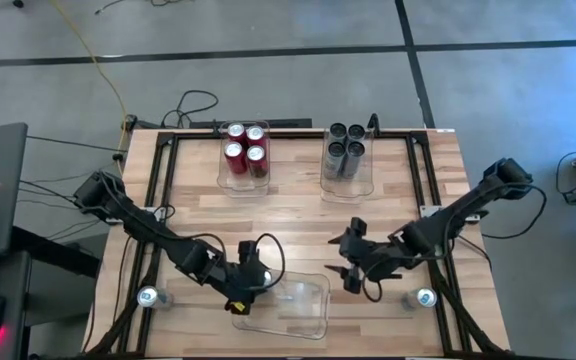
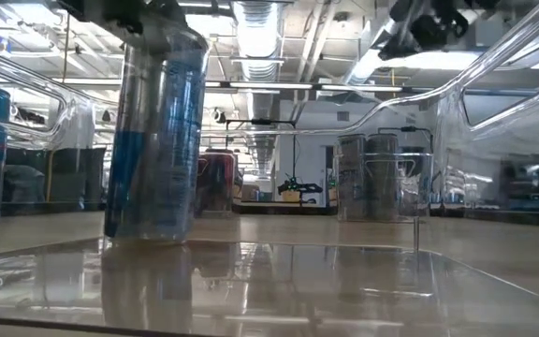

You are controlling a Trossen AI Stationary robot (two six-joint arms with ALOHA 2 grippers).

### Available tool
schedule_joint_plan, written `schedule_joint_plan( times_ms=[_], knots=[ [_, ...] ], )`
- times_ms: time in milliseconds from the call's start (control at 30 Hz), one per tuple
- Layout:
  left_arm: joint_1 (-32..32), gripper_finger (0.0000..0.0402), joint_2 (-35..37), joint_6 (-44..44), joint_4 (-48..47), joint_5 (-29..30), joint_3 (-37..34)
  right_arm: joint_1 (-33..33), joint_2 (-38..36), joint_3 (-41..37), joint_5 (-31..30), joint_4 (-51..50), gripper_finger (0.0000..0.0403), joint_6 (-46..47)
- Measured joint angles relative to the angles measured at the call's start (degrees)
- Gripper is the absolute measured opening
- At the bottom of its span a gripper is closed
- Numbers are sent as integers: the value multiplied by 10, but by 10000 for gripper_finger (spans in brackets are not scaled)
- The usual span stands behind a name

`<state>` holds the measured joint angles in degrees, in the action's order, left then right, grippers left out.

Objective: Sort soda cans
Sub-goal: Put the top left blue soda can into the bottom transparent bin, then put the bottom right blue soda can into the bottom transparent bin

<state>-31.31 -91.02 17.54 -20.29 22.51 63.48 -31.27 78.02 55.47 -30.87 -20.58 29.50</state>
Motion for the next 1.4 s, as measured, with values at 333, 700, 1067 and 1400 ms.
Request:
schedule_joint_plan(
  times_ms=[333, 700, 1067, 1400],
  knots=[
    [1, 343, 24, -4, -16, 17, 1, 6, -50, 26, 3, -68, 327, 25],
    [-15, 356, 165, 43, -100, 154, 12, 4, -119, 64, 121, -420, 327, 376],
    [-40, 355, 208, 30, -112, 256, -1, -66, -128, 65, 297, -540, 327, 655],
    [-39, 355, 197, 44, -144, 240, -1, -173, -128, 65, 330, -540, 327, 839]
  ],
)
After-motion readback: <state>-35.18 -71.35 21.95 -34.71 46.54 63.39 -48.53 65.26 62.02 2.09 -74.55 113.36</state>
